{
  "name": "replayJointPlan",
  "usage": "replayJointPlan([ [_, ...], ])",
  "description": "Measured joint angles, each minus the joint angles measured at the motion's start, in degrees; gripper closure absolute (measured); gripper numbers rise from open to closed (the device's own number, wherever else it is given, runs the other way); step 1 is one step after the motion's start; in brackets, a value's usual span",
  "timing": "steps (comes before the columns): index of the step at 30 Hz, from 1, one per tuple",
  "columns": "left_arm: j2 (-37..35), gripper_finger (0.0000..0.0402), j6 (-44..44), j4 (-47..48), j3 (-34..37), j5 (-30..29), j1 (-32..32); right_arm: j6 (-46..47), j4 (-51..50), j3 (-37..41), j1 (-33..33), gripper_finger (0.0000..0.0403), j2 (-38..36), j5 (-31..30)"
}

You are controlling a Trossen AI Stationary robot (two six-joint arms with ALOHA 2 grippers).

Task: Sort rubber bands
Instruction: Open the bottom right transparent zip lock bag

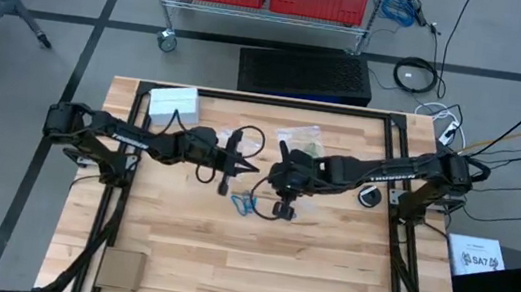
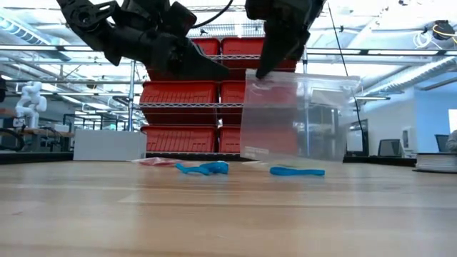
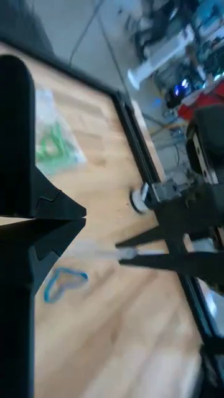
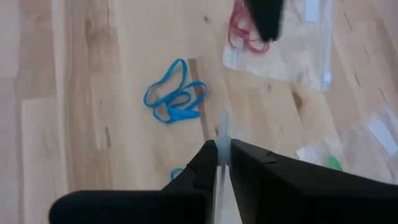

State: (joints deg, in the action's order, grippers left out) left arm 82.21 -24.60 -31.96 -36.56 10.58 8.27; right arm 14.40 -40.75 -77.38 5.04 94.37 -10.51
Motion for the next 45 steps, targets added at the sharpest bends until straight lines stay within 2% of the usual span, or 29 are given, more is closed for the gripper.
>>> replayJointPlan([
  [3, 0.2, 0.0393, 3.5, -0.2, 0.0, 4.0, 0.0, -0.5, 0.9, 0.0, 0.0, 0.0386, 0.0, -0.1],
  [6, 1.5, 0.0367, 6.7, -0.8, 0.0, 7.2, -0.1, -1.9, 3.1, 0.0, -0.1, 0.0386, -0.1, -0.2],
  [14, 6.6, 0.0283, 12.3, -3.7, -3.2, 9.7, 0.0, -3.1, 4.5, 0.0, 0.0, 0.0386, -0.1, -0.1],
  [18, 8.0, 0.0267, 13.4, -3.5, -4.4, 10.0, -0.1, -3.1, 4.5, 0.0, 0.0, 0.0386, -0.1, -0.2],
  [23, 8.5, 0.0287, 13.8, -3.7, -5.7, 9.9, 0.0, -3.1, 4.5, 0.0, 0.0, 0.0386, -0.1, -0.2],
  [30, 8.6, 0.0389, 13.3, -3.3, -5.7, 9.0, -0.1, -3.3, 4.0, 0.0, -0.1, 0.0386, -0.1, -0.5],
  [45, 8.6, 0.0400, 11.8, -3.4, -5.7, 5.8, 0.0, -1.6, -0.8, -0.1, -0.1, 0.0386, -0.3, -0.6],
])
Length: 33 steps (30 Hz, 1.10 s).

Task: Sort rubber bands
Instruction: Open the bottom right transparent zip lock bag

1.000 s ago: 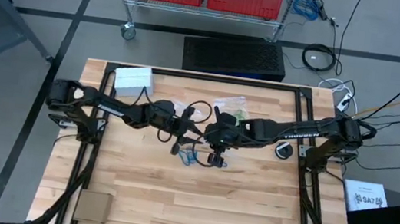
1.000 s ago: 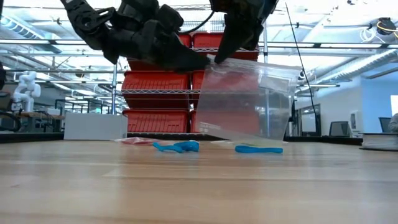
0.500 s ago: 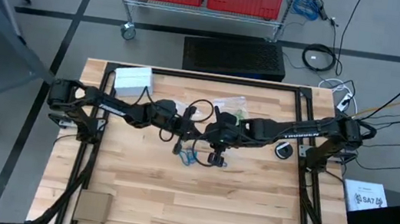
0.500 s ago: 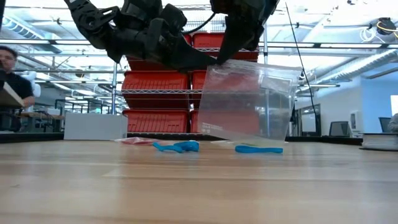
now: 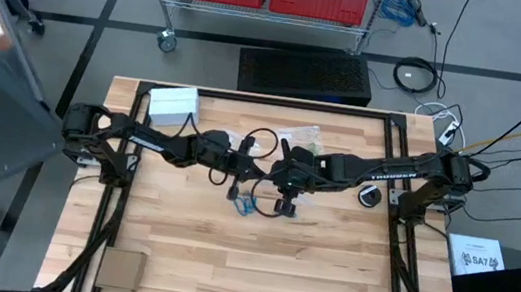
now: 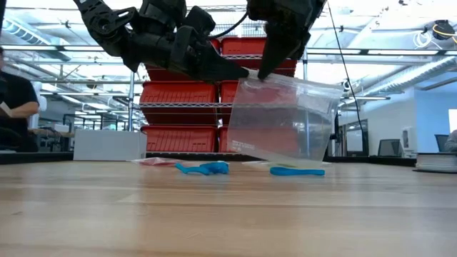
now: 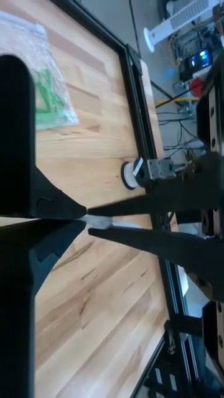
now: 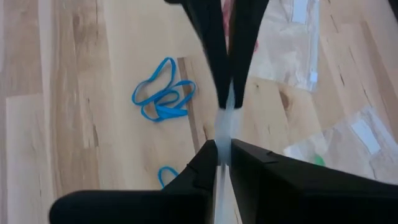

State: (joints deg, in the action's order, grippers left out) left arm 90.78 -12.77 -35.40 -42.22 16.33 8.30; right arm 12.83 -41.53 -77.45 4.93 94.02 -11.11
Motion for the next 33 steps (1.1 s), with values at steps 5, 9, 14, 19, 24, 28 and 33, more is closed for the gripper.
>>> replayJointPlan([
  [5, 0.0, 0.0400, -0.1, 0.0, 0.0, -1.5, 0.1, 0.9, -2.2, 0.0, 0.0, 0.0386, 0.0, 0.1],
  [9, -0.3, 0.0401, -0.1, 0.2, 0.1, -2.8, 0.3, 1.4, -3.9, 0.0, 0.0, 0.0386, 0.0, 0.2],
  [14, -0.6, 0.0401, 0.0, 0.5, 0.1, -3.3, 0.9, 1.5, -5.6, 0.0, 0.0, 0.0386, -0.3, 0.3],
  [19, -0.7, 0.0401, 0.0, 1.0, 0.1, -4.9, 1.7, 1.6, -6.2, 0.0, 0.0, 0.0386, -1.8, 0.4],
  [24, -0.8, 0.0401, 0.0, 1.0, 0.3, -5.1, 2.2, 2.9, -7.5, 0.0, 0.0, 0.0386, -3.4, 0.3],
  [28, -0.8, 0.0401, 0.0, 1.0, 0.3, -5.3, 2.3, 4.3, -9.3, 0.0, 0.1, 0.0386, -3.7, 0.4],
  [33, -1.7, 0.0401, 0.0, 2.0, 0.4, -5.5, 2.3, 5.4, -12.8, 0.1, 0.5, 0.0386, -3.5, 0.5],
])
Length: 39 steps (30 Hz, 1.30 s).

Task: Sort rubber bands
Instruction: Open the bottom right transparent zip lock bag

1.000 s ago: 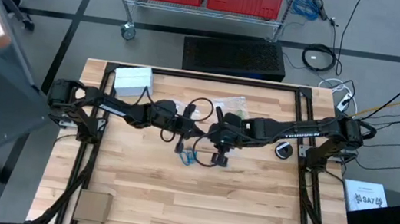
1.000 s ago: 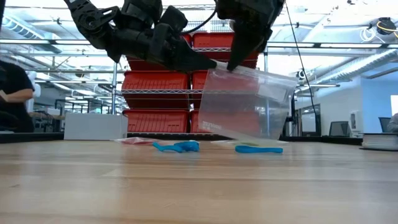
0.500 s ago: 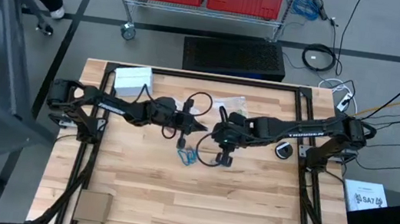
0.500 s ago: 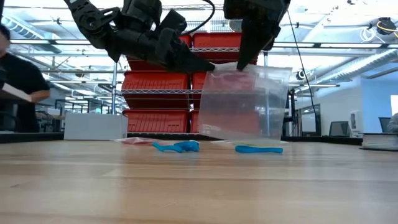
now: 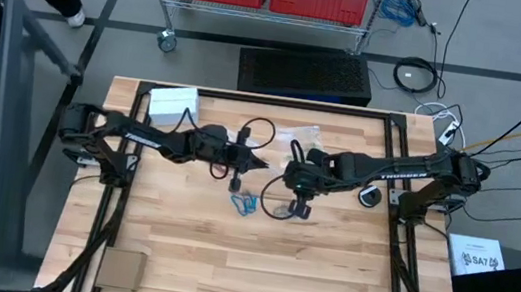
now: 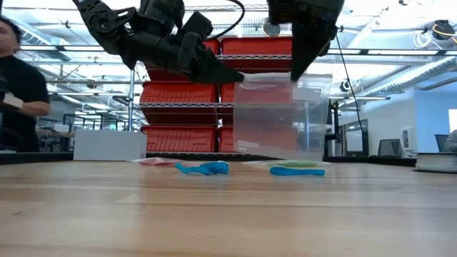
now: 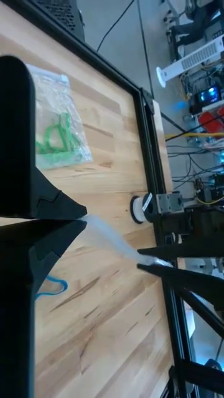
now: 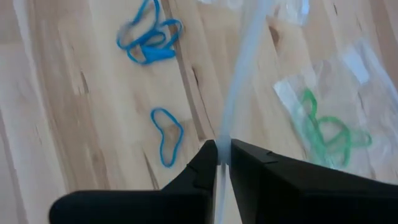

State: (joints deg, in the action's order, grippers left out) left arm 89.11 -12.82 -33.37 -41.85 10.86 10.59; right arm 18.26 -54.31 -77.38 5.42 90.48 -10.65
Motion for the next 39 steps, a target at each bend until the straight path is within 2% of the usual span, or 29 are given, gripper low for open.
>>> replayJointPlan([
  [15, -1.9, 0.0401, -0.1, 2.6, 0.0, -0.6, 0.3, 7.4, -10.5, 0.0, 1.9, 0.0379, 0.0, 0.4],
  [18, -1.9, 0.0401, -0.1, 2.7, 0.0, -0.8, 0.3, 8.7, -10.8, 0.0, 1.9, 0.0359, -0.1, 0.7],
  [22, -1.9, 0.0401, -0.1, 2.8, 0.0, -1.0, 0.3, 9.8, -11.1, 0.0, 1.9, 0.0313, -1.3, 0.7],
  [27, -1.9, 0.0401, -0.1, 3.0, 0.1, -1.0, 0.4, 11.0, -10.8, -4.3, 1.8, 0.0260, -1.9, 0.4],
  [30, -1.9, 0.0401, -0.1, 2.9, 0.1, -0.9, 0.3, 6.9, -5.2, -5.7, 1.8, 0.0249, -2.0, -3.6],
  [34, -1.9, 0.0401, -0.1, 3.2, 0.1, -0.7, 0.3, 0.6, -0.5, -5.7, 1.6, 0.0289, -1.3, -6.6],
  [39, -1.9, 0.0401, -0.1, 3.4, 0.1, -0.5, 0.3, -2.6, 0.3, -5.7, 0.6, 0.0386, 1.2, -7.5],
])
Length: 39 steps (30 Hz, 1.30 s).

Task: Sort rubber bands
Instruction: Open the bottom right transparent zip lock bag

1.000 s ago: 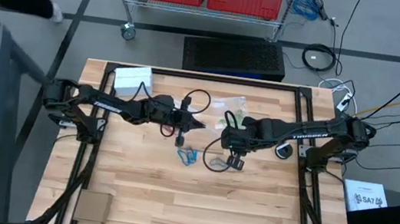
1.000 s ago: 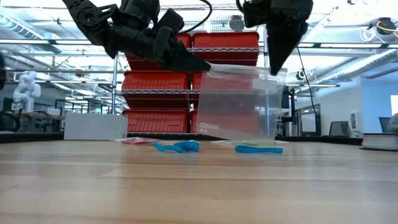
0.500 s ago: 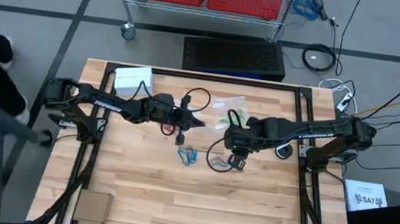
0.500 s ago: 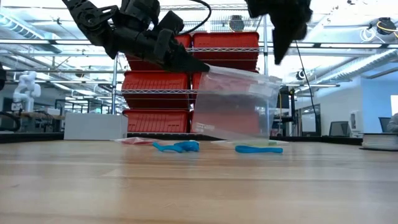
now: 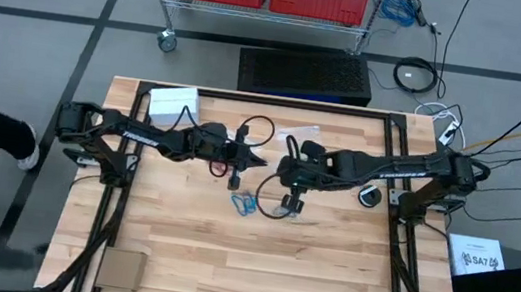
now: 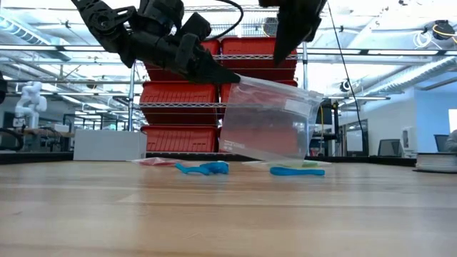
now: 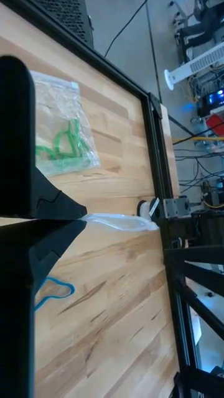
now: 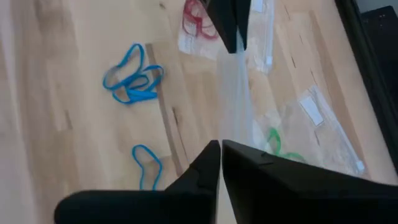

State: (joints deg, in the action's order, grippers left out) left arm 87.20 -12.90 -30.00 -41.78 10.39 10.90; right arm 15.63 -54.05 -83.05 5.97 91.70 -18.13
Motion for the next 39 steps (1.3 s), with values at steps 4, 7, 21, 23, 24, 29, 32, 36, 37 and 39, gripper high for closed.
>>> replayJointPlan([
  [4, 0.0, 0.0401, 0.0, 0.1, 0.0, 0.0, 0.0, -1.5, 0.4, 0.0, -1.0, 0.0391, 2.2, 0.0],
  [7, 0.0, 0.0401, 0.0, 0.1, 0.0, 0.0, 0.0, -2.5, 0.4, 0.0, -1.7, 0.0397, 3.4, 0.0],
  [21, 0.0, 0.0401, -0.1, 0.6, 0.0, 0.0, 0.0, -3.9, 0.4, 0.0, -2.6, 0.0402, 3.4, -2.6],
  [23, 0.0, 0.0401, 0.0, 0.6, 0.0, 0.0, 0.0, -3.9, 0.5, 0.0, -2.6, 0.0402, 3.8, -2.6],
  [24, 0.0, 0.0401, -0.1, 0.6, 0.0, 0.0, 0.0, -3.9, 0.6, 0.0, -2.6, 0.0403, 3.9, -2.6],
  [29, 0.0, 0.0401, 0.0, 0.6, 0.0, 0.0, 0.0, -4.3, 0.5, 0.0, -2.9, 0.0403, 4.9, -2.5],
  [32, 0.0, 0.0401, 0.0, 0.6, 0.0, 0.0, 0.0, -4.3, 0.5, 0.0, -3.5, 0.0403, 5.2, -2.8],
  [36, 0.0, 0.0401, -0.3, 0.5, 0.0, 0.0, 0.0, -4.4, 0.6, 0.0, -4.5, 0.0403, 5.4, -2.8],
  [37, 0.0, 0.0401, -0.5, 0.6, 0.0, 0.0, 0.0, -4.4, 0.4, 0.0, -4.7, 0.0403, 5.5, -2.8],
  [39, 0.0, 0.0401, -0.9, 0.8, 0.0, 0.0, 0.0, -4.9, -0.1, 0.0, -5.0, 0.0403, 5.7, -2.8],
])
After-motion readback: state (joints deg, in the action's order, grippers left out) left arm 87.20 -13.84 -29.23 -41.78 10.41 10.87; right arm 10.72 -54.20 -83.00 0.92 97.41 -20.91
